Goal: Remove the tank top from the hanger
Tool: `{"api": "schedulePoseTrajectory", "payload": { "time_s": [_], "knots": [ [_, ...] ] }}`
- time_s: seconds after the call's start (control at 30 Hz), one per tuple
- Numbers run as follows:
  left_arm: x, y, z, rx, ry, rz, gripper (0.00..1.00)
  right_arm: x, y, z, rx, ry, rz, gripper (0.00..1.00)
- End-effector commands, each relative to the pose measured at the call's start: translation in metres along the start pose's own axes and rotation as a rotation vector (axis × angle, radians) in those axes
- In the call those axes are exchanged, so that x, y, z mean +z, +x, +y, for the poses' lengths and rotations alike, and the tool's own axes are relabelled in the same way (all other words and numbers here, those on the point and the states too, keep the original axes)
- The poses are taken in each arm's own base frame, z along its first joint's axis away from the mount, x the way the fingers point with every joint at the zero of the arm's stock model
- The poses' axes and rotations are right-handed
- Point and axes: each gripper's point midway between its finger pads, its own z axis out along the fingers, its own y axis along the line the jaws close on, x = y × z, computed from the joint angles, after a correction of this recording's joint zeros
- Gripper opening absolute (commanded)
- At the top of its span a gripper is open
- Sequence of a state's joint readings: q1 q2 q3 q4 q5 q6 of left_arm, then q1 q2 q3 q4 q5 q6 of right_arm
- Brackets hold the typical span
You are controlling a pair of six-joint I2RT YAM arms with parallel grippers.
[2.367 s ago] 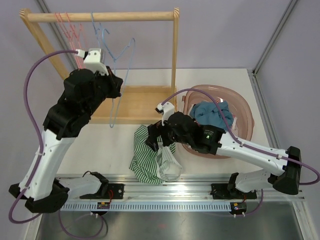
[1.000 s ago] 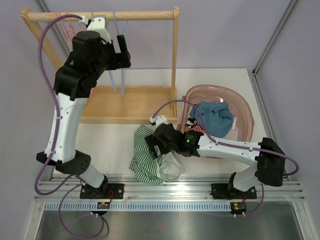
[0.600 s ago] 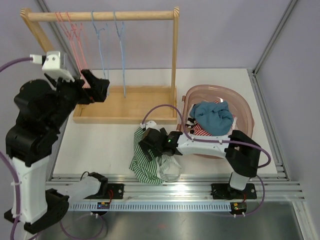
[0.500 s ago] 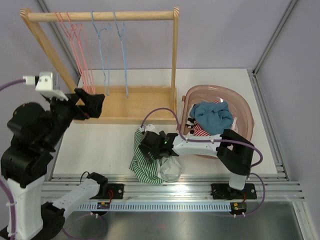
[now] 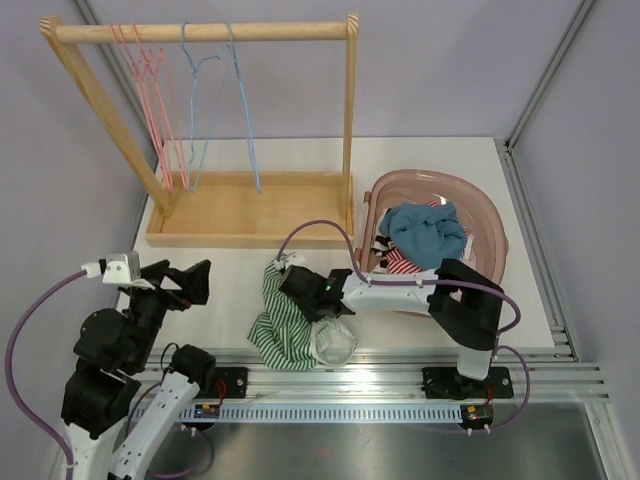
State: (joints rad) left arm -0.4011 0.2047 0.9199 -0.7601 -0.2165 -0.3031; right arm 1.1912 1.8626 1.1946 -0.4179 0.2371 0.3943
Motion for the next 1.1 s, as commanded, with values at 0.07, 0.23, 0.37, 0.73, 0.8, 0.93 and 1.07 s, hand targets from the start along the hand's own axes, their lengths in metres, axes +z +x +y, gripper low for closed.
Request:
{"api": "schedulePoseTrajectory", "payload": {
  "time_s": [0.07,0.23,0.37,0.73,0.8,0.93,1.07],
  "knots": [
    [0.008,-0.009,0.008,-0.052,-0.023,-0.156,0.99,-0.092,-0.073,-0.002,0.024,-0.018,-0.239,0.0],
    [0.013,-0.001,0.012,-0.038,-0.054,-0.119,0.99,-0.169,-0.119,-0.033,0.036,0.081,-0.408,0.0],
    [0.017,0.004,0.014,-0.028,-0.073,-0.085,0.99,-0.232,-0.142,-0.066,0.065,0.186,-0.505,0.0],
    [0.018,0.004,0.02,-0.02,-0.103,-0.083,0.99,-0.399,-0.186,-0.204,0.304,0.497,-0.786,0.0],
    [0.018,0.005,0.02,-0.018,-0.106,-0.079,0.99,-0.432,-0.19,-0.215,0.329,0.52,-0.853,0.0],
    [0.02,0.006,0.021,-0.014,-0.115,-0.072,0.99,-0.491,-0.19,-0.233,0.387,0.56,-0.974,0.0],
    [0.02,0.008,0.022,-0.013,-0.116,-0.066,0.99,-0.537,-0.169,-0.264,0.435,0.743,-1.018,0.0]
  ]
}}
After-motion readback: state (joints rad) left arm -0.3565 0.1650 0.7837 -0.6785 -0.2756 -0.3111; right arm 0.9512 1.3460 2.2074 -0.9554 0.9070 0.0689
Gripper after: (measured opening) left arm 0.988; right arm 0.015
